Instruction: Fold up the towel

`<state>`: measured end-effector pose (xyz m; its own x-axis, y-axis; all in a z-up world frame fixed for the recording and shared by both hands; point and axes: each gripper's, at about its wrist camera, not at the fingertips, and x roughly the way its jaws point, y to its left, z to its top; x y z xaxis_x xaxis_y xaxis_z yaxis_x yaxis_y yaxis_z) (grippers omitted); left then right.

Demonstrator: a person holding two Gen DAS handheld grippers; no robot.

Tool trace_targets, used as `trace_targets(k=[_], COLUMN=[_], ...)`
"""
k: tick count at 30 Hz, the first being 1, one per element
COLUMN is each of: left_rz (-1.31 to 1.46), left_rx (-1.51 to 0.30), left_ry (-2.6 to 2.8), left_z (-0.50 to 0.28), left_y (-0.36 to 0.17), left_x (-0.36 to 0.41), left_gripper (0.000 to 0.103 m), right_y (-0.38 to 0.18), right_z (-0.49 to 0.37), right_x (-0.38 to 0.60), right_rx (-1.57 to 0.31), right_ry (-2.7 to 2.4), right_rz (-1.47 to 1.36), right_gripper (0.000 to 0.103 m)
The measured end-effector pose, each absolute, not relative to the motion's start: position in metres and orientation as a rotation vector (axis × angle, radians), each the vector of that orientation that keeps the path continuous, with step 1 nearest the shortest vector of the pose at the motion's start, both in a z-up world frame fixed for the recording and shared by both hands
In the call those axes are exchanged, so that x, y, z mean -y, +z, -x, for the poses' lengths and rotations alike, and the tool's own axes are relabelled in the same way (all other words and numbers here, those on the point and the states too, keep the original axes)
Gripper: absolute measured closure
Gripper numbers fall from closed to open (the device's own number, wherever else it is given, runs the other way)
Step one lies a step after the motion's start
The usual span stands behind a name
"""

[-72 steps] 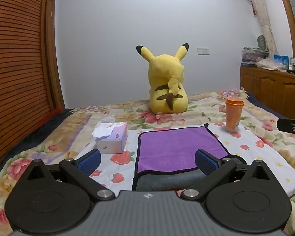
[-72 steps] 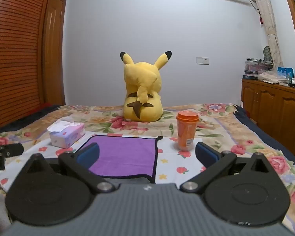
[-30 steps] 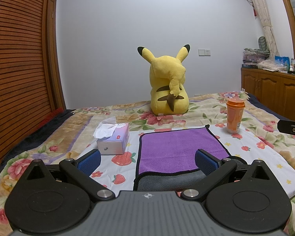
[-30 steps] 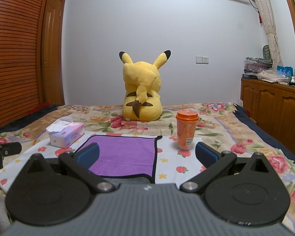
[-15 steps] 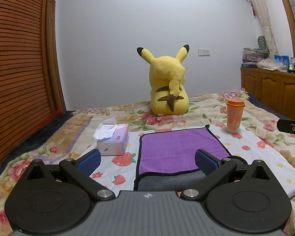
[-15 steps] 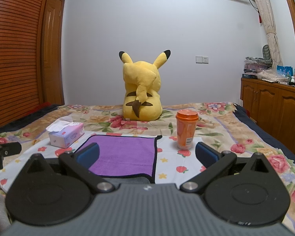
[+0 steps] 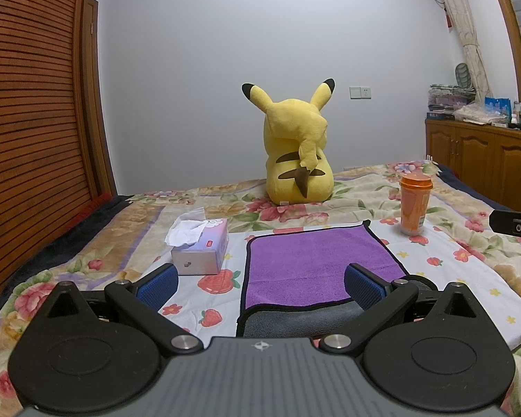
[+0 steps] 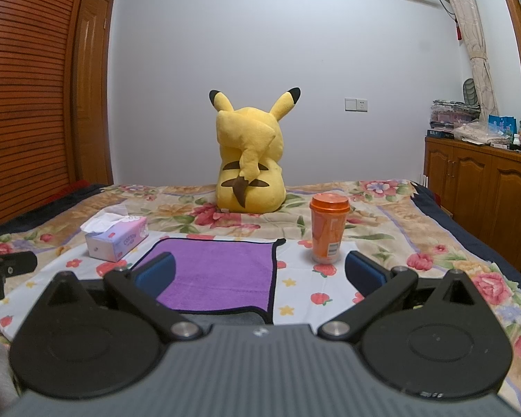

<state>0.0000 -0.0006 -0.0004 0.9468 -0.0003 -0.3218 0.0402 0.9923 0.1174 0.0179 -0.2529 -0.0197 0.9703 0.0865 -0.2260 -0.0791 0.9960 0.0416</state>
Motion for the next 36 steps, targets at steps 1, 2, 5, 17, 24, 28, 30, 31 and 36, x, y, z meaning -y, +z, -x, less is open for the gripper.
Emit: trace_targets(k=[1, 2, 5, 17, 24, 28, 30, 31, 36], left_rz=[-0.124, -0.123, -0.124, -0.133, -0.15, -0.148, -0.149, -0.15, -0.155], left_rx=[-0.327, -0.327, -0.328, -0.352, -0.408, -0.442, -0.453, -0.458, -0.481], left_ry=[-0.021, -0.02, -0.02, -0.025, -0.031, -0.032, -0.031, -0.031, -0.036], left_z=[0.0, 0.0, 0.0, -0.001, -0.009, -0.014, -0.016, -0.017, -0.022], left_y=[0.0, 0.0, 0.0, 0.001, -0.01, -0.014, -0.015, -0.016, -0.019], left_x=[0.001, 0.001, 0.001, -0.004, 0.0, 0.0, 0.002, 0.002, 0.003], left_gripper=[0.0, 0.0, 0.0, 0.0, 0.0, 0.0, 0.0, 0.0, 0.0], right_y=[-0.02, -0.02, -0.019, -0.02, -0.022, -0.025, -0.026, -0.026, -0.028], right_z=[-0.018, -0.018, -0.018, -0.019, -0.026, -0.028, -0.029, -0.03, -0.034], right_x=[0.253, 0.253, 0.253, 0.252, 0.251, 0.251, 0.251, 0.251, 0.248], right_rx=[-0.229, -0.23, -0.23, -0.238, -0.271, -0.285, -0.291, -0.294, -0.308], right_ry=[0.083, 0.084, 0.084, 0.084, 0.082, 0.085, 0.088, 0.088, 0.095], right_rz=[-0.032, -0.032, -0.032, -0.03, -0.029, -0.03, -0.03, -0.029, -0.02], right_gripper=[0.0, 0.0, 0.0, 0.0, 0.0, 0.0, 0.0, 0.0, 0.0])
